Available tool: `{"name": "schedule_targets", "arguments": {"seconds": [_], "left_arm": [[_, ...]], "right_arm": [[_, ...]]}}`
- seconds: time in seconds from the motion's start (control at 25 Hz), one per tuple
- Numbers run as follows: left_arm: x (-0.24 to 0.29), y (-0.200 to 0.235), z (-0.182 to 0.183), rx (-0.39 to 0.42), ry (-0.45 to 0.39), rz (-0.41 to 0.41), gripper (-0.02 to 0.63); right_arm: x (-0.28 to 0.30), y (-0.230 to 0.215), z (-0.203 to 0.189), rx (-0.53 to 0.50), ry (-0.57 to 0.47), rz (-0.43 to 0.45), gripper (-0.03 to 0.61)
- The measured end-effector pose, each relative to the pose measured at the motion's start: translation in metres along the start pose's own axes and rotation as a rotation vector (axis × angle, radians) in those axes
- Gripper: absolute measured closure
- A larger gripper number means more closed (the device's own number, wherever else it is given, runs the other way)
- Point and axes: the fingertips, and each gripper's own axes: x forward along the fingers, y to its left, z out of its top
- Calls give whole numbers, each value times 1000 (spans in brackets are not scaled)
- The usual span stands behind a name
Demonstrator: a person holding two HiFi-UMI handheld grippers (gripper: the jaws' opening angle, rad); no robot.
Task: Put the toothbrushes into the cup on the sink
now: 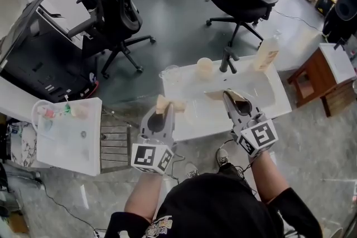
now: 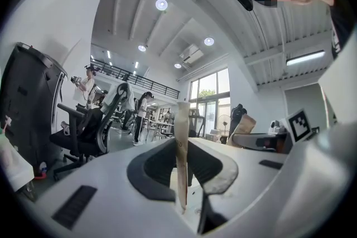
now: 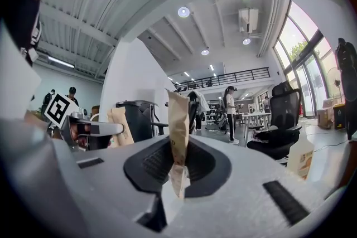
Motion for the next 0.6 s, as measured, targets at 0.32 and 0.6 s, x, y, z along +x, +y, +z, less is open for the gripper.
{"name": "schedule_targets", "arguments": {"seconds": [0.32, 0.6], "left_arm": [[19, -26, 4, 28, -35, 70, 557], [33, -45, 1, 46, -33, 109, 557]], "right_arm": [[1, -39, 6, -5, -18, 73, 535], [10, -62, 0, -14, -21, 130, 535]]}}
